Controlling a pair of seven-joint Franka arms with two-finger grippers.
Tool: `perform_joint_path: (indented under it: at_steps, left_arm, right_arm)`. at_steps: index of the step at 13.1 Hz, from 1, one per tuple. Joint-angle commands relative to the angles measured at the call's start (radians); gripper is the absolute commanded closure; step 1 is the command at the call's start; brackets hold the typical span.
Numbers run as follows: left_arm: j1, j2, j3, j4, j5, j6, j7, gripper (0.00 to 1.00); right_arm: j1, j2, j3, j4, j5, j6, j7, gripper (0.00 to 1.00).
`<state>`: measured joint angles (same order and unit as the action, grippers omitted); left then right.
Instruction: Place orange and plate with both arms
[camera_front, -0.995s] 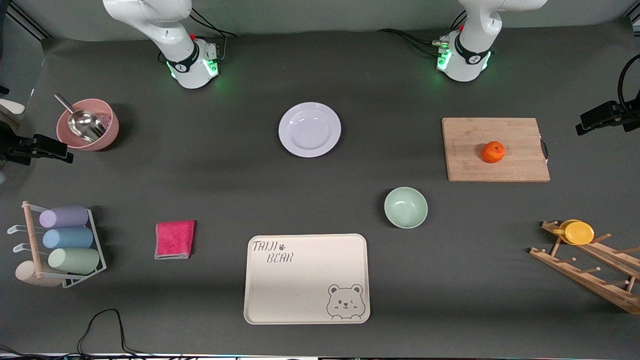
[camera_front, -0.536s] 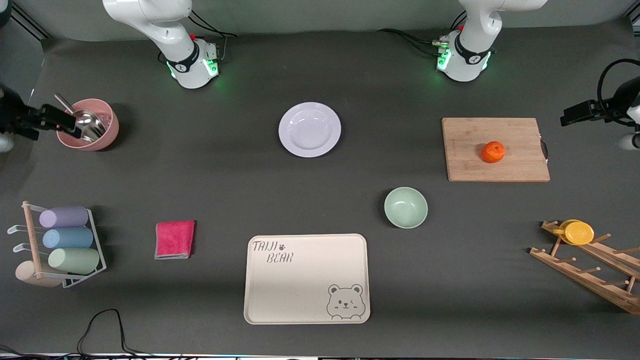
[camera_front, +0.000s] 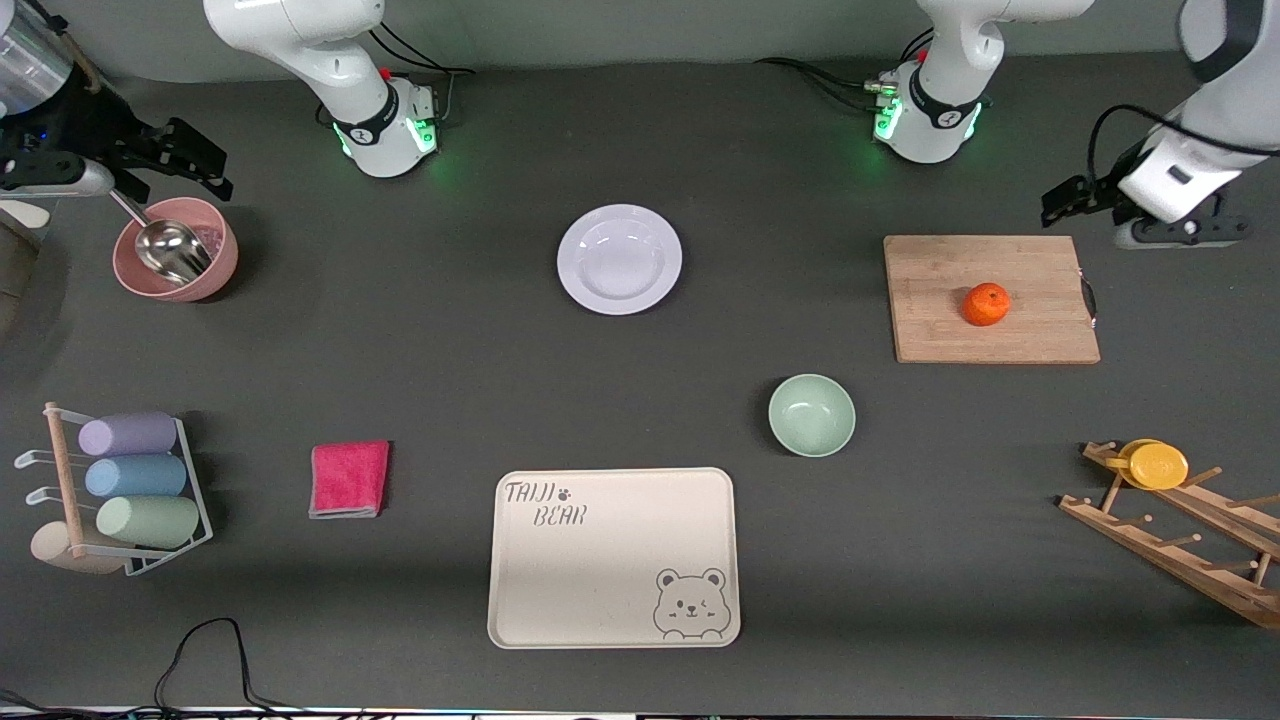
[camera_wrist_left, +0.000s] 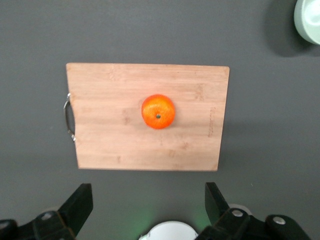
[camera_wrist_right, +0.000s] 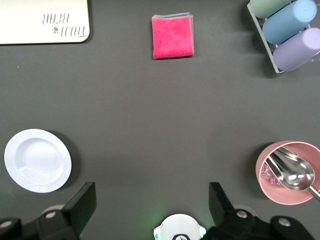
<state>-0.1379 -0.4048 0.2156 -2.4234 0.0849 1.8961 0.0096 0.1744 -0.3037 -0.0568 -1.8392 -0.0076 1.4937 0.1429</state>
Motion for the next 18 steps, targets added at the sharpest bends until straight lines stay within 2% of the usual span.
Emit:
perform_joint_path:
  at_steps: [1,3,5,7,10,13,17,18]
  left_arm:
    - [0.024,0.004,-0.015,-0.159,0.018,0.206,0.001,0.0]
    - [0.024,0.076,-0.015,-0.226,0.018,0.351,0.001,0.0]
    - [0.023,0.157,-0.015,-0.236,0.018,0.429,0.001,0.0]
    - [0.023,0.251,-0.015,-0.244,0.018,0.518,0.001,0.0]
    - [0.024,0.325,-0.015,-0.308,0.018,0.696,0.001,0.0]
    - [0.021,0.392,-0.015,-0.312,0.018,0.771,-0.008,0.0]
    - [0.021,0.406,-0.015,-0.312,0.018,0.778,-0.008,0.0]
    - [0.021,0.408,-0.015,-0.312,0.016,0.779,-0.008,0.04]
  right_arm:
    - [0.013,-0.025,-0.005,-0.041,0.014,0.017,0.035,0.0]
    - [0.013,-0.032,-0.009,-0.093,0.087,0.029,0.026,0.0]
    - [0.013,-0.037,-0.012,-0.162,0.148,0.057,0.015,0.0]
    - [0.014,-0.069,-0.011,-0.268,0.207,0.141,-0.011,0.0]
    - [0.011,-0.094,-0.015,-0.406,0.34,0.235,-0.071,0.0]
    - [0.01,-0.094,-0.04,-0.53,0.49,0.313,-0.228,0.0]
    - [0.005,-0.084,-0.044,-0.705,0.694,0.453,-0.408,0.0]
    - [0.001,-0.074,-0.046,-0.734,0.75,0.468,-0.477,0.0]
